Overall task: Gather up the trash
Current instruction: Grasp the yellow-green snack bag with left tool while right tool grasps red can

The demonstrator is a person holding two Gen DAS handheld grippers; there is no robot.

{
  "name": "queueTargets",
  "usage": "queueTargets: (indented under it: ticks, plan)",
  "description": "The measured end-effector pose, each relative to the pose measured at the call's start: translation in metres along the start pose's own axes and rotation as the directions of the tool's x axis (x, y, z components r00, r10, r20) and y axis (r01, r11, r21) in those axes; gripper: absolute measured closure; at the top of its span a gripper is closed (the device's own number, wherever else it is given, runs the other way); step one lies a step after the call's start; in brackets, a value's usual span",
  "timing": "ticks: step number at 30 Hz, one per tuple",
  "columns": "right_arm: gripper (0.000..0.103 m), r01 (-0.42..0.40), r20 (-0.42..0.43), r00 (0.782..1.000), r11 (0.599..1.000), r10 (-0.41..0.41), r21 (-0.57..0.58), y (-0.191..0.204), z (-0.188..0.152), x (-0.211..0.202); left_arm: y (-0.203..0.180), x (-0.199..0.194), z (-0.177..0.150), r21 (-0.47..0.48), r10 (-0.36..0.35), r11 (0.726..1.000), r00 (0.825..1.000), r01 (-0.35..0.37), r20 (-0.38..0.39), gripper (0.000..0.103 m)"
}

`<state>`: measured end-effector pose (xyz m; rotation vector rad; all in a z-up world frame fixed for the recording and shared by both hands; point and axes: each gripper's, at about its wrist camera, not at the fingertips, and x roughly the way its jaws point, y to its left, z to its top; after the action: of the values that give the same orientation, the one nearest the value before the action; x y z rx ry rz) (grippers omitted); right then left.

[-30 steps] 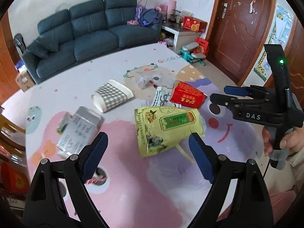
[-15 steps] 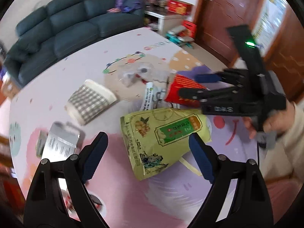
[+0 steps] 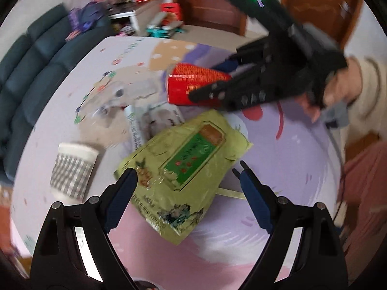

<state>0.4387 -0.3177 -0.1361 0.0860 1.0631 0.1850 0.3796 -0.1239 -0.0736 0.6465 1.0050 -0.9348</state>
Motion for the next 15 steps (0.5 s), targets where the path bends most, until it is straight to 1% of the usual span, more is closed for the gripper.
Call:
queueTargets:
  ticks: [4, 8, 10, 11, 12, 13, 15]
  plan:
    - [0.059, -0.012, 0.007, 1.0, 0.999, 0.012, 0.046, -0.009, -0.015, -0.01, -0.017, 0.022, 0.009, 0.105, 0.032, 0.994, 0.999, -0.028, -0.041, 0.018]
    - [0.059, -0.02, 0.01, 1.0, 0.998, 0.02, 0.058, -0.009, -0.029, -0.021, -0.026, 0.043, 0.017, 0.163, 0.082, 0.984, 0.994, -0.07, -0.066, 0.019]
    - [0.059, -0.02, 0.013, 1.0, 0.998, 0.019, 0.067, -0.01, -0.035, -0.027, -0.028, 0.054, 0.02, 0.176, 0.105, 0.98, 0.991, -0.09, -0.077, 0.03]
    - [0.059, -0.021, 0.016, 1.0, 0.997, 0.02, 0.073, -0.01, -0.038, -0.028, -0.028, 0.058, 0.021, 0.175, 0.119, 0.979, 0.99, -0.105, -0.071, 0.033]
    - [0.059, -0.025, 0.018, 1.0, 0.996, 0.024, 0.081, -0.011, -0.04, -0.03, -0.027, 0.058, 0.023, 0.165, 0.116, 0.981, 0.992, -0.105, -0.059, 0.041]
    - [0.059, -0.027, 0.02, 0.999, 0.996, 0.026, 0.088, -0.011, -0.041, -0.031, -0.025, 0.057, 0.025, 0.144, 0.11, 0.984, 0.993, -0.103, -0.042, 0.045]
    - [0.06, -0.037, 0.022, 0.999, 0.994, 0.034, 0.108, -0.012, -0.046, -0.036, -0.016, 0.052, 0.028, 0.068, 0.077, 0.995, 0.997, -0.075, -0.022, 0.058]
